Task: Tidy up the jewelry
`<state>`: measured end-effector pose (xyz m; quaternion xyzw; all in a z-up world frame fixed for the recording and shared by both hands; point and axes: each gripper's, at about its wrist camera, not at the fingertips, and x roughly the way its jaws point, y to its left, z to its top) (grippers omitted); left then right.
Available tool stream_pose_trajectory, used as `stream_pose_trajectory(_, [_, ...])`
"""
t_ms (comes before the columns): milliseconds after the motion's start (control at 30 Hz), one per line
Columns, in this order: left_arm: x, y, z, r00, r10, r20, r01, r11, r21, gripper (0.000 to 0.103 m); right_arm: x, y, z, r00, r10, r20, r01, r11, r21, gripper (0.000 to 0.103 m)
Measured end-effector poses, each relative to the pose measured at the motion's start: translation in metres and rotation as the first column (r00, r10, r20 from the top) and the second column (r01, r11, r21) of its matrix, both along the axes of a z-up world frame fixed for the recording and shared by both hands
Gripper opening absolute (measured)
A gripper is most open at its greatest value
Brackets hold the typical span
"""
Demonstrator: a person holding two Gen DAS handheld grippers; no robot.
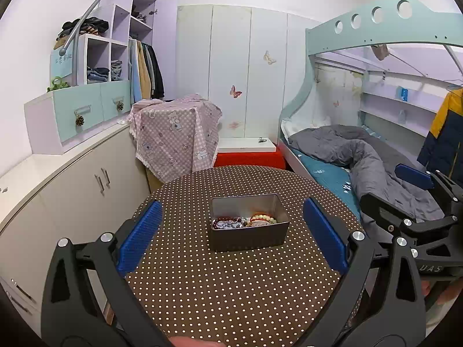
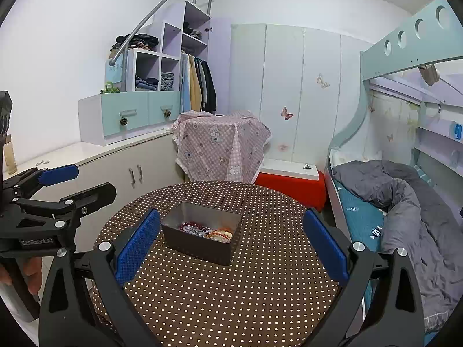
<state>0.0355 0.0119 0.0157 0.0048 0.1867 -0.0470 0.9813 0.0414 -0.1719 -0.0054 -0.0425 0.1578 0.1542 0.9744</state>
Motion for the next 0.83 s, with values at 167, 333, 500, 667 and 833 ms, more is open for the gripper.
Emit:
stream_pose_trajectory(167, [0.003,0.002,0.001,1.0,0.001,-0.005,-0.001,1.0,-0.003,0.096,0.002,0.004,0.0,1.0,0.005,-0.004,-0.005,1.0,-0.008,0.095])
stream_pose_trajectory(333, [0.006,0.003,0.0,1.0,0.011,-0.014,-0.011,1.0,-0.008,0.096,0.007,0.008,-0.002,1.0,0.002,-0.016,-0.003,1.0,-0.014,0.095])
stream_pose_trajectory(500, [0.01,0.007,-0.002,0.999,0.019,-0.032,-0.02,1.0,-0.019,0.096,0.009,0.01,-0.004,1.0,0.003,-0.027,-0.004,1.0,-0.017,0.095])
stream_pose_trajectory(667, [0.012,0.008,-0.004,0.999,0.017,-0.039,-0.017,1.0,-0.011,0.096,0.009,0.014,-0.004,1.0,0.006,-0.026,-0.007,1.0,-0.029,0.095])
stream_pose_trajectory(833, [0.015,0.011,-0.007,0.999,0.022,-0.047,-0.023,1.0,-0.016,0.096,0.01,0.019,-0.004,1.0,0.008,-0.025,-0.009,0.999,-0.038,0.095])
